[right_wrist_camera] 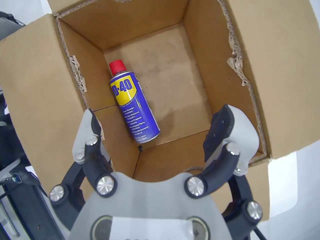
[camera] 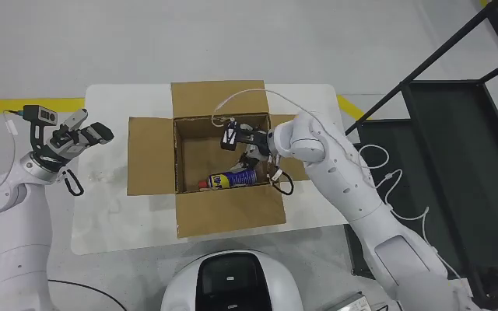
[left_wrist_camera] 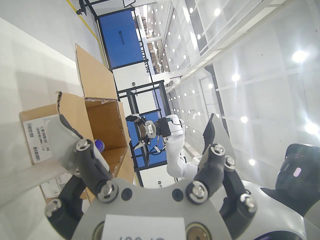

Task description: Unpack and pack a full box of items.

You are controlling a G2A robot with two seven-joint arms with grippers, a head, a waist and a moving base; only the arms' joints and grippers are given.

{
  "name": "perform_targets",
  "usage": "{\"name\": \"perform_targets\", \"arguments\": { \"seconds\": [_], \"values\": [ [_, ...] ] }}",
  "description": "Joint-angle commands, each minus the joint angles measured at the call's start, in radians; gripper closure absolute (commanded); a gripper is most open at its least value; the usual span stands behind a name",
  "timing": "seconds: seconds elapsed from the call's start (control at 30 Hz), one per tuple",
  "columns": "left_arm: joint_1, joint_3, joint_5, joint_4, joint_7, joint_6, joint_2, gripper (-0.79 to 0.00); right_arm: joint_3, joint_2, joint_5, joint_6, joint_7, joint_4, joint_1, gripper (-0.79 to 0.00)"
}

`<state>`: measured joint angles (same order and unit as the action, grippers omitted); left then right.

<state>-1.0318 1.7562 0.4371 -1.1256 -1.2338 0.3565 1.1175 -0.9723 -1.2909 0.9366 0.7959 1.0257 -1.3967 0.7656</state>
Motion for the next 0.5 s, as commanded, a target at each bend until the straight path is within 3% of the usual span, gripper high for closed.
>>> {"name": "perform_targets", "arguments": {
  "seconds": [0.0,0.23,0.47],
  "values": [
    [0.0,0.0,0.0,0.0,0.0,0.0,0.0,-0.785,0.08,-0.003,-0.02,0.014,-0.016,0.098,-0.078,-0.785],
    [0.0,0.0,0.0,0.0,0.0,0.0,0.0,-0.785,0.347,-0.04,-0.132,0.046,-0.048,0.3,-0.25,-0.785],
    [0.0,0.0,0.0,0.0,0.0,0.0,0.0,-0.785,0.355,-0.041,-0.137,0.047,-0.049,0.306,-0.255,-0.785]
  ]
}}
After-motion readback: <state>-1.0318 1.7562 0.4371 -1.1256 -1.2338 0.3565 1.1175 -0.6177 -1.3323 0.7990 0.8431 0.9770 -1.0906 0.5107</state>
